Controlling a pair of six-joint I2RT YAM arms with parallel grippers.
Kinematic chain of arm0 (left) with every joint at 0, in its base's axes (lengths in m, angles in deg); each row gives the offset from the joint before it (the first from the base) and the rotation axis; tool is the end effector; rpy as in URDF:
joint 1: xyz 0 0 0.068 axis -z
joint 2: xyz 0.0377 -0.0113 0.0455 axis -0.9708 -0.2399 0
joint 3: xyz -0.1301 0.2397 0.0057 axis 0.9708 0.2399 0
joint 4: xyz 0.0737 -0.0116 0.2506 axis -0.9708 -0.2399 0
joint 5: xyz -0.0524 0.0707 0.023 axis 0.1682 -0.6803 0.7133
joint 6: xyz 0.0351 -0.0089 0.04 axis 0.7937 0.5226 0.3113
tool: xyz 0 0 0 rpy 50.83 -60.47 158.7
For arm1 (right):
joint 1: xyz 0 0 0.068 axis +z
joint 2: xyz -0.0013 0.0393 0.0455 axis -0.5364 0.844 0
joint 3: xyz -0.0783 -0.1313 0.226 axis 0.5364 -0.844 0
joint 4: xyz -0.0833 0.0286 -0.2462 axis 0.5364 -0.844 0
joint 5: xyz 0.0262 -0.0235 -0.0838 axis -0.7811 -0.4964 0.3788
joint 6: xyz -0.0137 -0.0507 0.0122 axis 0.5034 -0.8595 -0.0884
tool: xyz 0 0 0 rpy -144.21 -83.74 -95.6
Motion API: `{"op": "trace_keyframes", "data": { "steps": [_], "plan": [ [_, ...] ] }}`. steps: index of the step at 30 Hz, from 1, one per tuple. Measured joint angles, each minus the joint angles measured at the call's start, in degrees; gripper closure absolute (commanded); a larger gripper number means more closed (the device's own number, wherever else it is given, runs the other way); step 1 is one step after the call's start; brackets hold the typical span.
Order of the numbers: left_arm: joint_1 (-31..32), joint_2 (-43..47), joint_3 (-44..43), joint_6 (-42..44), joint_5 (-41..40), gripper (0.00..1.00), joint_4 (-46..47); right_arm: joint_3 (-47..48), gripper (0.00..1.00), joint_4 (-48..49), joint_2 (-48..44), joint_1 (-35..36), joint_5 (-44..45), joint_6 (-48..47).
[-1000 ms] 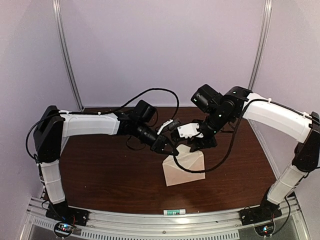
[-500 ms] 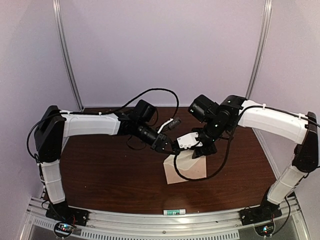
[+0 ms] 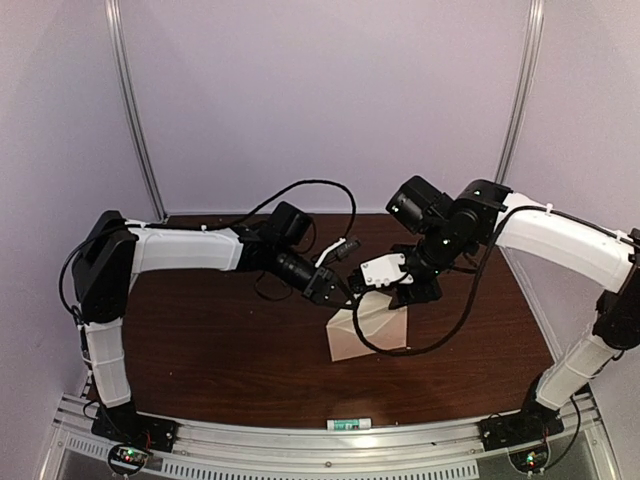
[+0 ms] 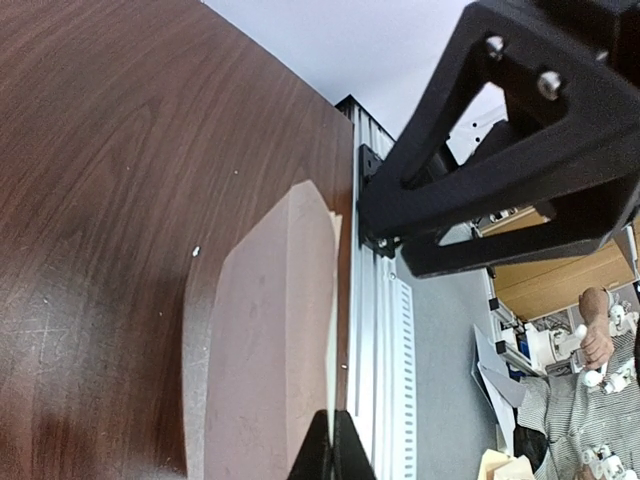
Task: Place the letter into the envelope and seal it
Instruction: Adjust the 1/2-folded letter in the envelope.
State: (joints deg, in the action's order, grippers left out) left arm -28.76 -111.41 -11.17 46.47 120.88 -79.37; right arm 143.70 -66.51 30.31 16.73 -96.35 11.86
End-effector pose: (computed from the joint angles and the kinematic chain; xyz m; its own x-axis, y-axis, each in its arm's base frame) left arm 0.2693 -0.3368 0.2192 -0.7041 0.5102 -0.4940 0.6146 0.0893 -0.7838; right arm 0.1968 0.2388 0.3259 0.2636 -0.8764 -0.4030 -0.9582 -0.1896 -0.2143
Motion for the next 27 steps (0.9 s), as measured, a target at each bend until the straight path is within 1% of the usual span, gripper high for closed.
{"op": "trace_keyframes", "data": {
  "steps": [8,13,27],
  "plan": [
    [-0.1,0.0,0.0,-0.3,0.1,1.0,0.0,-3.6,0.62,0.3,0.0,0.0,0.1,0.0],
    [-0.1,0.0,0.0,-0.4,0.4,1.0,0.0,-3.8,0.6,1.0,0.1,0.0,0.1,0.0],
    [-0.2,0.0,0.0,-1.0,1.7,1.0,0.2,-4.7,0.6,3.3,2.1,1.0,0.1,-0.1]
  ]
}}
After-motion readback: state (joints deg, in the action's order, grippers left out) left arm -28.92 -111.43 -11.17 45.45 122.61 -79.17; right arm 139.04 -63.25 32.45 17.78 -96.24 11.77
